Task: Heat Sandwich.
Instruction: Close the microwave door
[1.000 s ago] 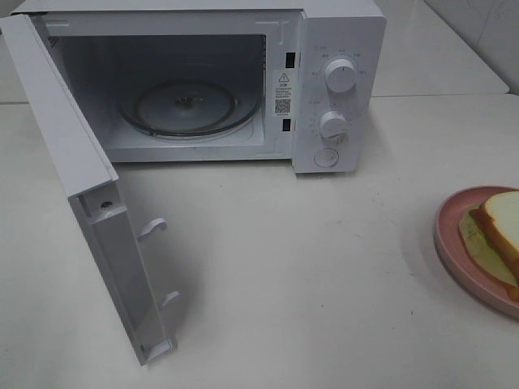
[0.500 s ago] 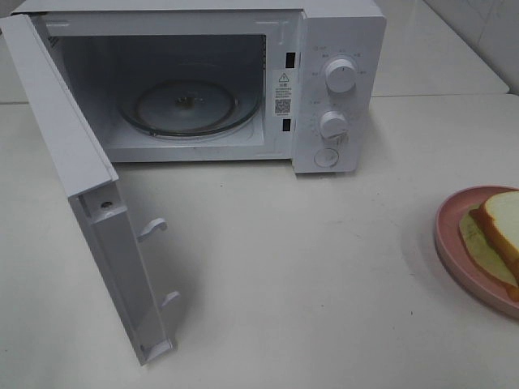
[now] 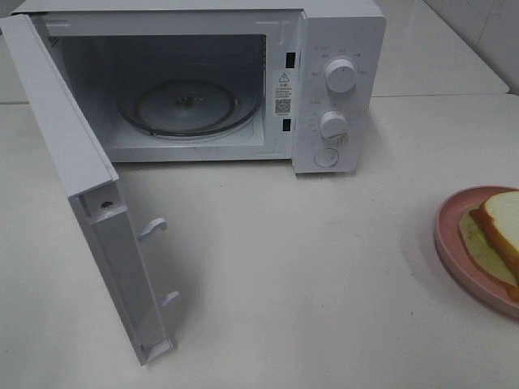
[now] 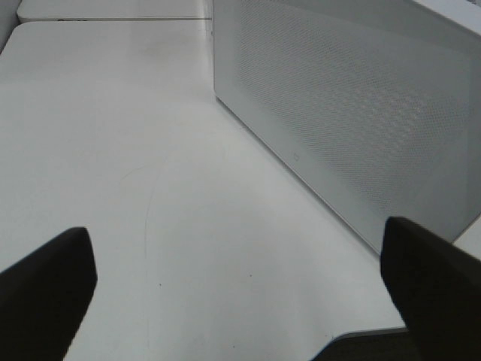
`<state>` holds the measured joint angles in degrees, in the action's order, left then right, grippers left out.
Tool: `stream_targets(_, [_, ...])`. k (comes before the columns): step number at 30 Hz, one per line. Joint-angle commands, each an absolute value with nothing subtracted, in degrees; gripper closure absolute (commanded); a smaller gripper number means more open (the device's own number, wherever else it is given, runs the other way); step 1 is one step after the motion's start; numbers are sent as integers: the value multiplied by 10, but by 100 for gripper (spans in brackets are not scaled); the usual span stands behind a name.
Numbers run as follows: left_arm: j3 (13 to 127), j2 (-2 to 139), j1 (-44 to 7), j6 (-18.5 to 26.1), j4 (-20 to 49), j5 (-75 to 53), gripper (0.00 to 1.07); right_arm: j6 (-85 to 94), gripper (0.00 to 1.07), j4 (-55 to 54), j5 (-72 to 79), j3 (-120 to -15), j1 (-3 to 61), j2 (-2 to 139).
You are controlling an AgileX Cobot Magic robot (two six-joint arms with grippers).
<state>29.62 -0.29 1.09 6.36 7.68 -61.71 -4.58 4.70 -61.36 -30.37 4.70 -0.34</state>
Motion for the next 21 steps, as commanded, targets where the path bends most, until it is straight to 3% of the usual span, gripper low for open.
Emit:
stream_targets(1, [296, -6, 13, 60, 81, -614, 10, -42, 31, 42, -569, -286, 40, -18])
stream_targets(21, [296, -6, 13, 60, 81, -614, 10, -42, 32, 41, -572, -284, 40, -18])
